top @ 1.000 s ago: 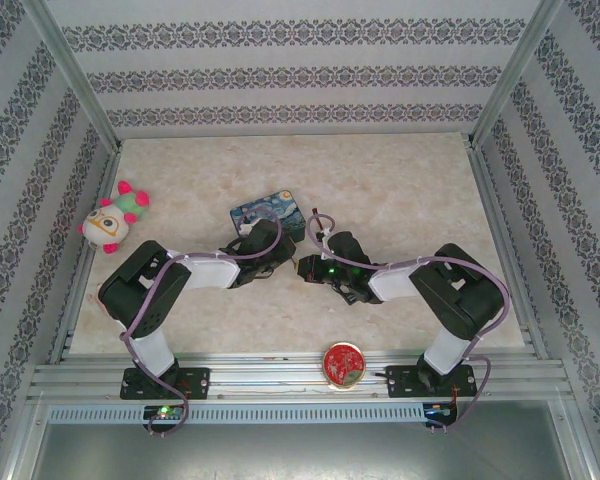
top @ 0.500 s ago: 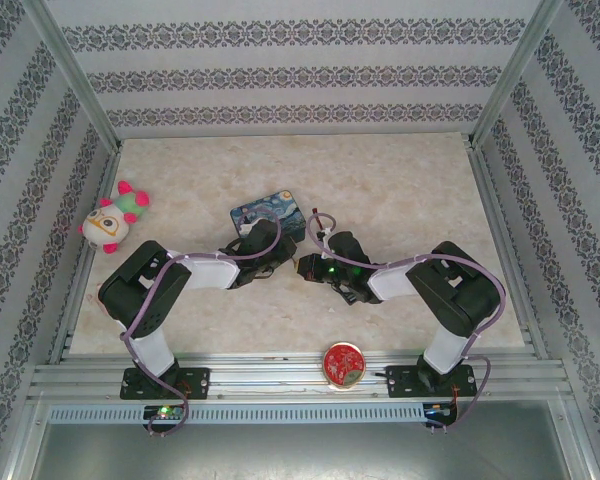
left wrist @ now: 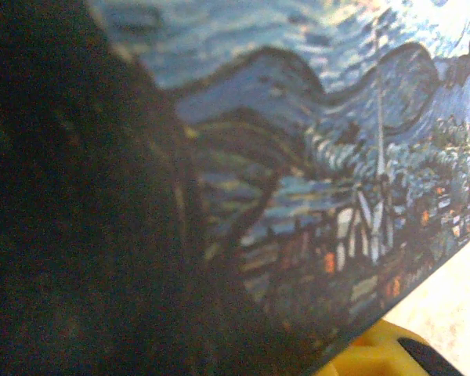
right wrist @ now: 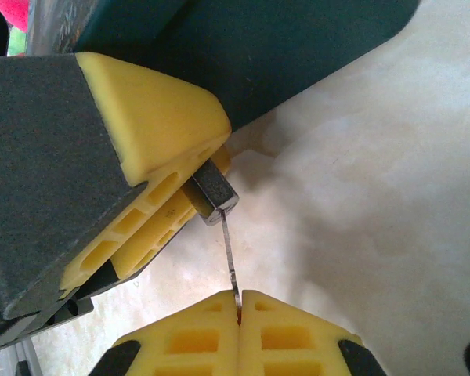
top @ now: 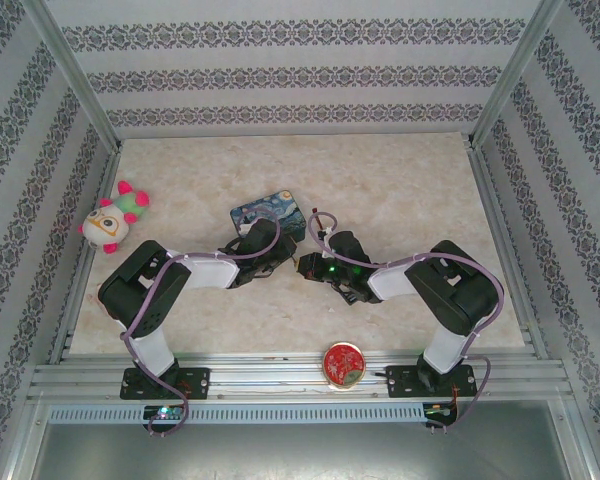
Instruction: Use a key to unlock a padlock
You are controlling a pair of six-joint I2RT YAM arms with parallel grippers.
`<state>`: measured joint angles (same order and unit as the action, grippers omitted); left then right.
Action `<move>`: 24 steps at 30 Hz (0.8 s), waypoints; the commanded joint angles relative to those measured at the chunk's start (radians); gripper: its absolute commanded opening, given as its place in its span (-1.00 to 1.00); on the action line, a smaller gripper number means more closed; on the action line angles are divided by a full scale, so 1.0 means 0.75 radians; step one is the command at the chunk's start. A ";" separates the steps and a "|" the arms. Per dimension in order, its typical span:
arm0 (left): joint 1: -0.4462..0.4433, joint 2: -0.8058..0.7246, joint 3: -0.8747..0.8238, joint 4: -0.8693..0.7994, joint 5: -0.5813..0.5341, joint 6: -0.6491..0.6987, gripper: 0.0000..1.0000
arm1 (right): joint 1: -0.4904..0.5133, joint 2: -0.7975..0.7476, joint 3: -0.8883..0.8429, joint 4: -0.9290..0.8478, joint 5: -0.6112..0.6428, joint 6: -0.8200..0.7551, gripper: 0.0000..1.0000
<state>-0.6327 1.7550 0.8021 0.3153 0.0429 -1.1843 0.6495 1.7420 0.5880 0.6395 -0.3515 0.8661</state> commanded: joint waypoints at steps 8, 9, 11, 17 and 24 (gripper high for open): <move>0.009 -0.021 -0.001 0.046 0.039 -0.039 -0.70 | -0.015 0.032 0.010 0.043 -0.014 0.024 -1.00; 0.009 -0.023 0.004 0.037 0.044 -0.036 -0.71 | -0.016 0.031 0.007 0.043 -0.014 0.027 -1.00; 0.009 -0.025 0.016 0.007 0.051 -0.033 -0.71 | -0.019 0.031 0.002 0.043 -0.015 0.036 -1.00; 0.009 -0.039 0.023 -0.013 0.071 -0.040 -0.72 | -0.023 0.018 0.003 0.039 -0.020 0.052 -1.00; 0.009 -0.049 0.032 -0.045 0.149 -0.070 -0.72 | -0.028 0.007 0.025 0.035 -0.028 0.047 -1.00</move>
<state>-0.6258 1.7546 0.8024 0.3023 0.0795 -1.1995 0.6430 1.7477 0.5880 0.6434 -0.3786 0.8932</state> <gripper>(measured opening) 0.315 0.050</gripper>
